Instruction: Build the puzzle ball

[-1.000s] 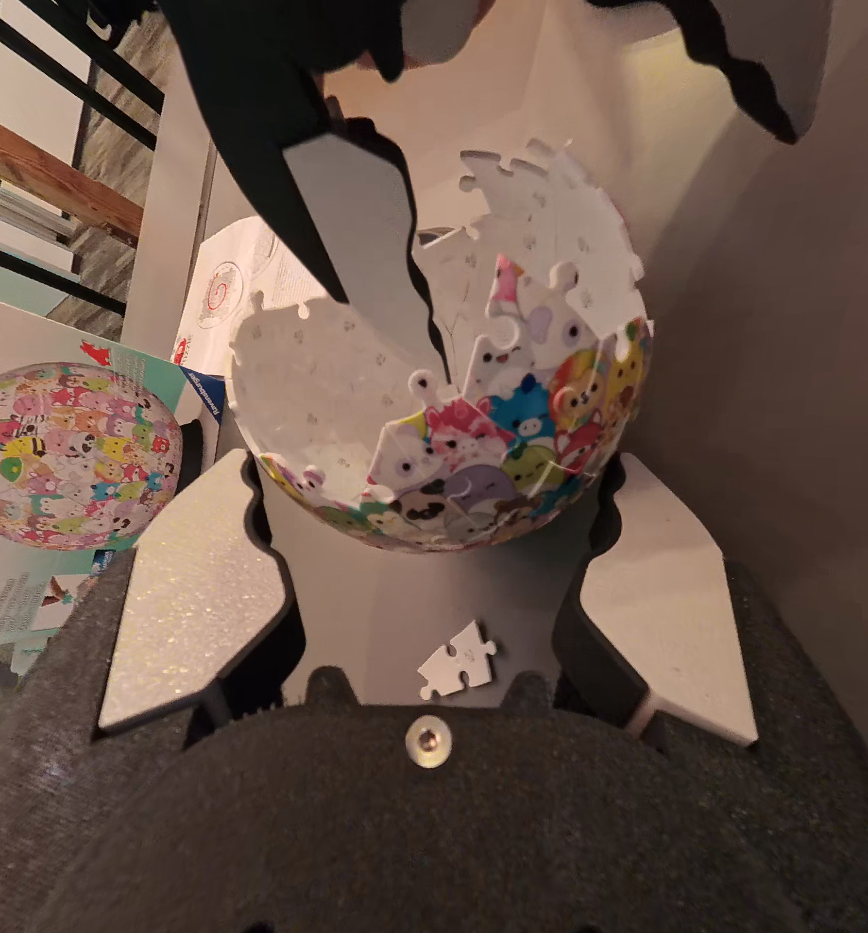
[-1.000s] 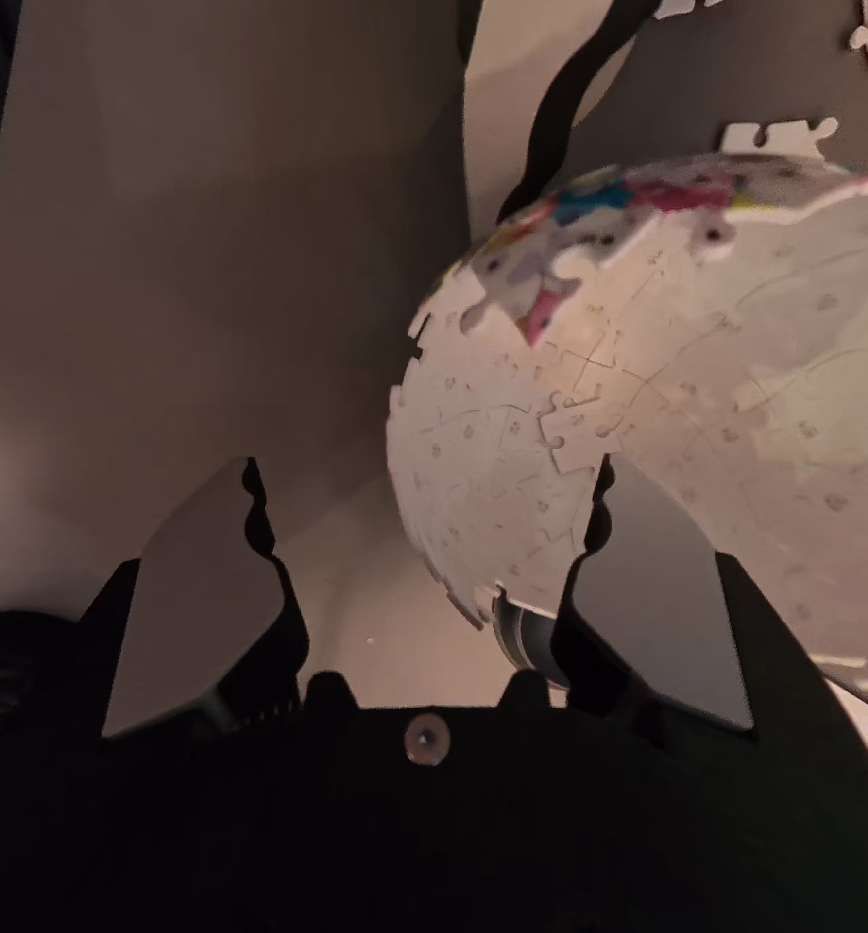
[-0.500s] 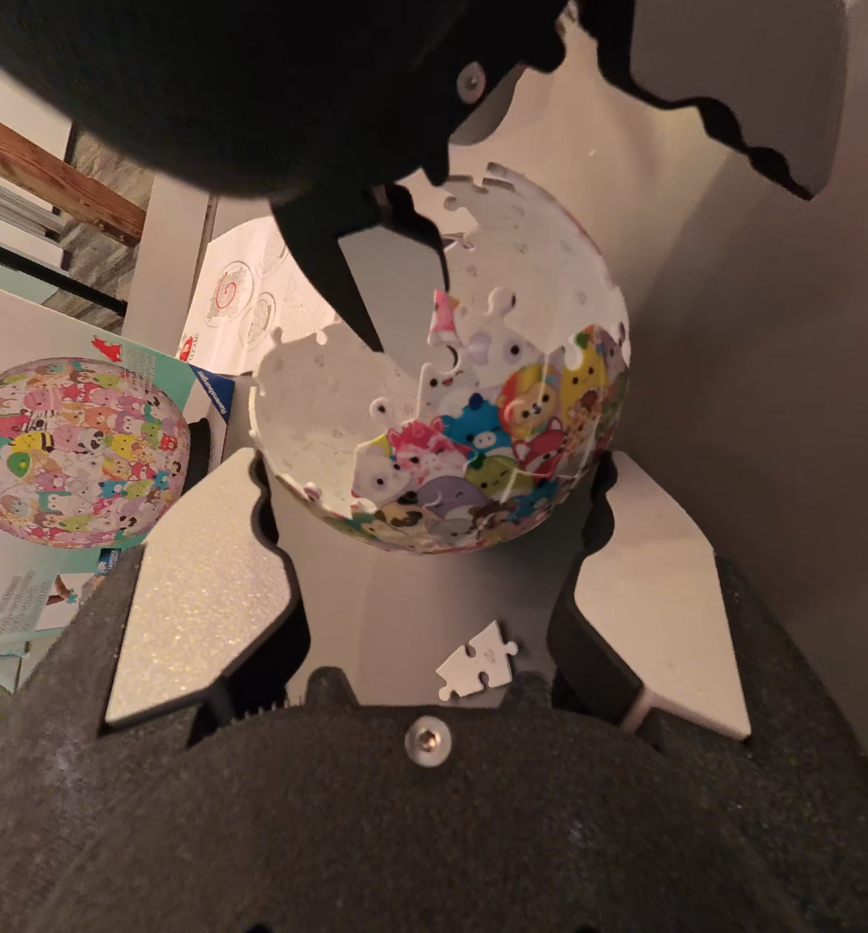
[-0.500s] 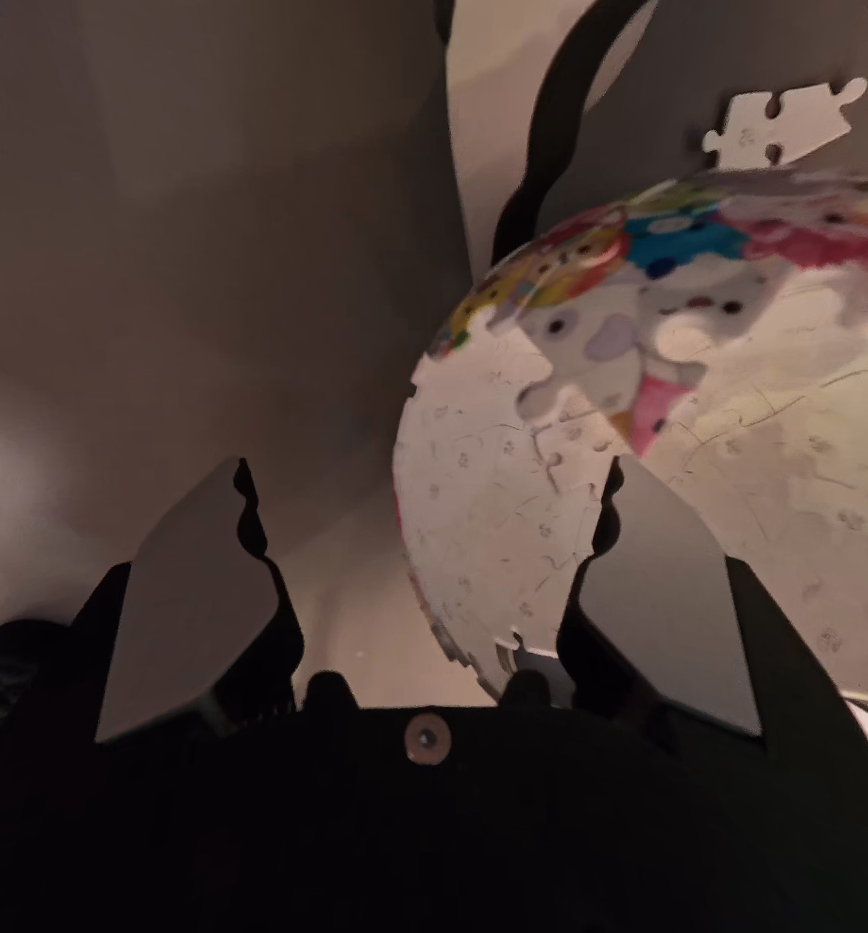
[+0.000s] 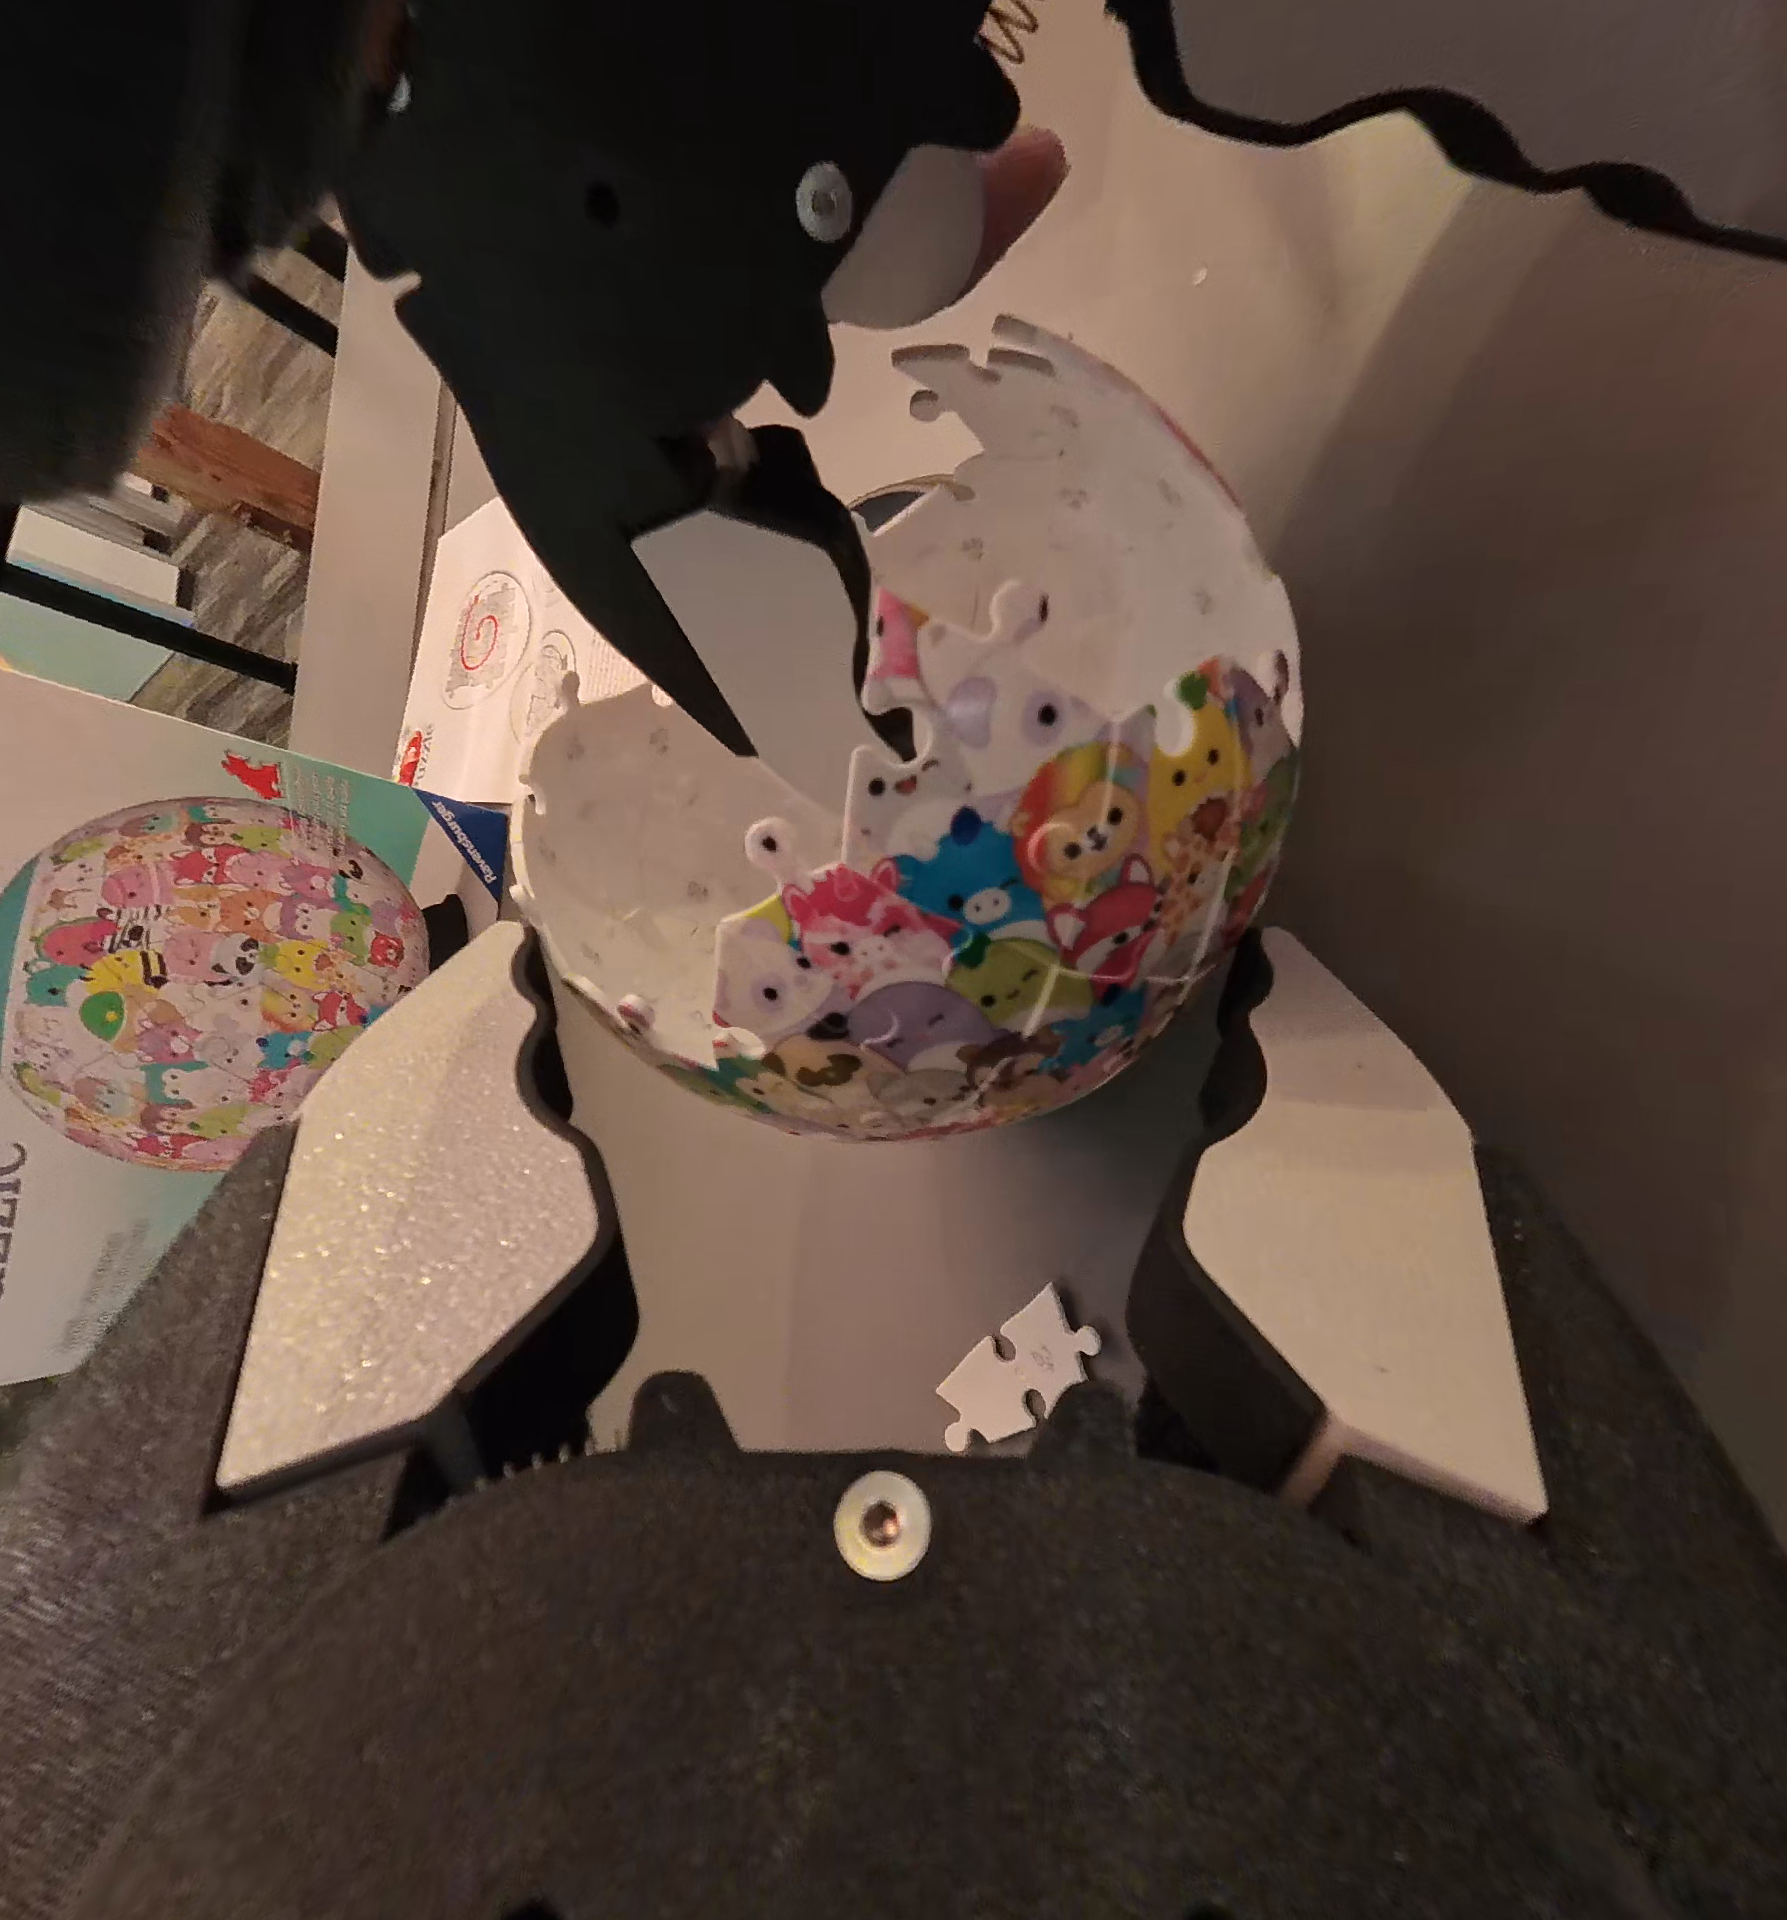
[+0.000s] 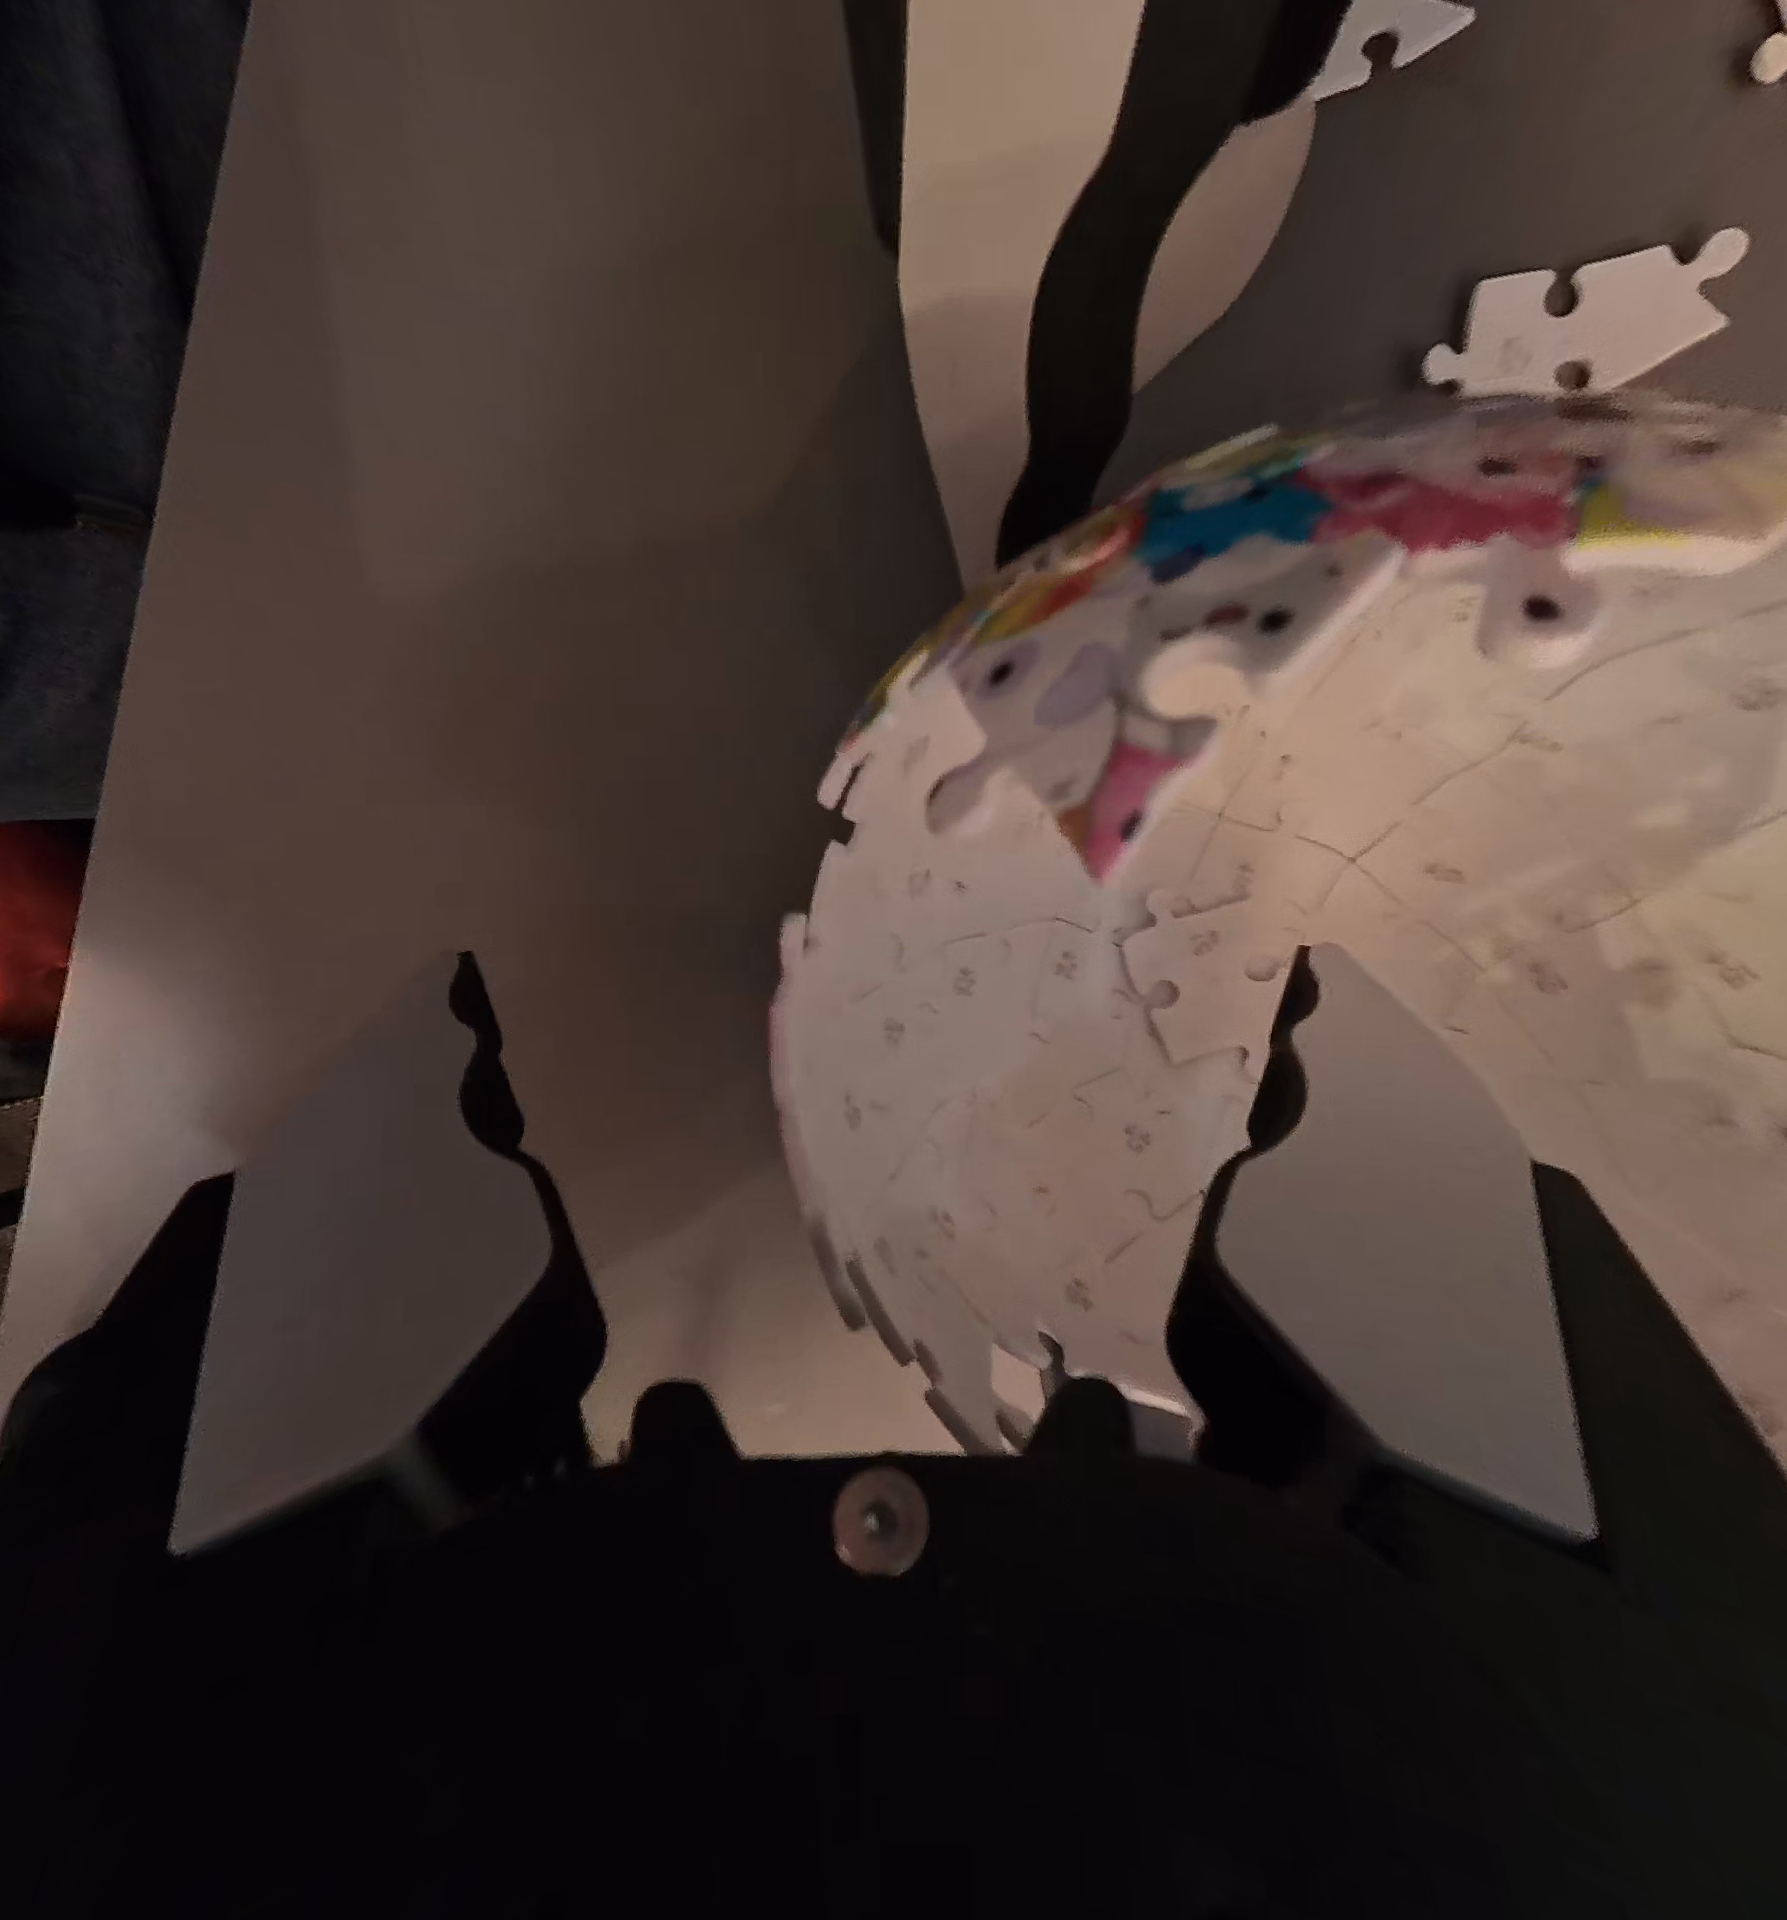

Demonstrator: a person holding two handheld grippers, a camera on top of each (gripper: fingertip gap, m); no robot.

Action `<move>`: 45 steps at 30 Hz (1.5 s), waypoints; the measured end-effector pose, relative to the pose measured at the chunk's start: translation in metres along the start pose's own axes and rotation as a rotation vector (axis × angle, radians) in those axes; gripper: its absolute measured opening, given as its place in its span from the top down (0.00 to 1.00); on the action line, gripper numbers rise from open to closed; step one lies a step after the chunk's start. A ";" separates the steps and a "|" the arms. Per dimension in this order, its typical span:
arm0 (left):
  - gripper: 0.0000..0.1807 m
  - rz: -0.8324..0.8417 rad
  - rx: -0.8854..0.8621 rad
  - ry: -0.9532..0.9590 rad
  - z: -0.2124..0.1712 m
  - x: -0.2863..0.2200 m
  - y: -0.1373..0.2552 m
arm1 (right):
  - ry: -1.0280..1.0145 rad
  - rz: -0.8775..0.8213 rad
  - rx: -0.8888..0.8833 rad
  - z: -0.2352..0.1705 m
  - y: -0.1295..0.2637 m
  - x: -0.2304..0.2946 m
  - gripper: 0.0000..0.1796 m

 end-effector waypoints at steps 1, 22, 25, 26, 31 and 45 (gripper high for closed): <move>0.34 0.001 0.001 -0.003 0.000 0.000 0.000 | -0.004 0.010 -0.001 0.002 0.000 0.001 0.23; 0.34 0.018 -0.006 -0.040 0.002 -0.001 0.001 | -0.090 0.027 0.096 -0.001 -0.007 -0.005 0.22; 0.34 0.020 -0.009 -0.038 0.002 -0.001 0.002 | -0.092 0.029 0.104 0.001 -0.008 -0.005 0.23; 0.34 0.021 -0.010 -0.038 0.002 -0.001 0.002 | -0.097 0.028 0.106 0.001 -0.008 -0.005 0.23; 0.34 0.026 -0.012 -0.040 0.001 -0.001 0.003 | -0.119 0.038 0.134 0.001 -0.008 -0.006 0.23; 0.34 0.025 -0.006 -0.043 -0.003 0.000 0.004 | 0.020 0.016 0.205 -0.004 0.000 -0.009 0.23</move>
Point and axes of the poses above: each gripper's, where its closed fingertips meet, y back along the fingers, z out of its top, x = y × z across the jaws, the point moved 5 cm from there along y, back along the fingers, and after that the axes turned 6 degrees about y, right-handed, at the moved point
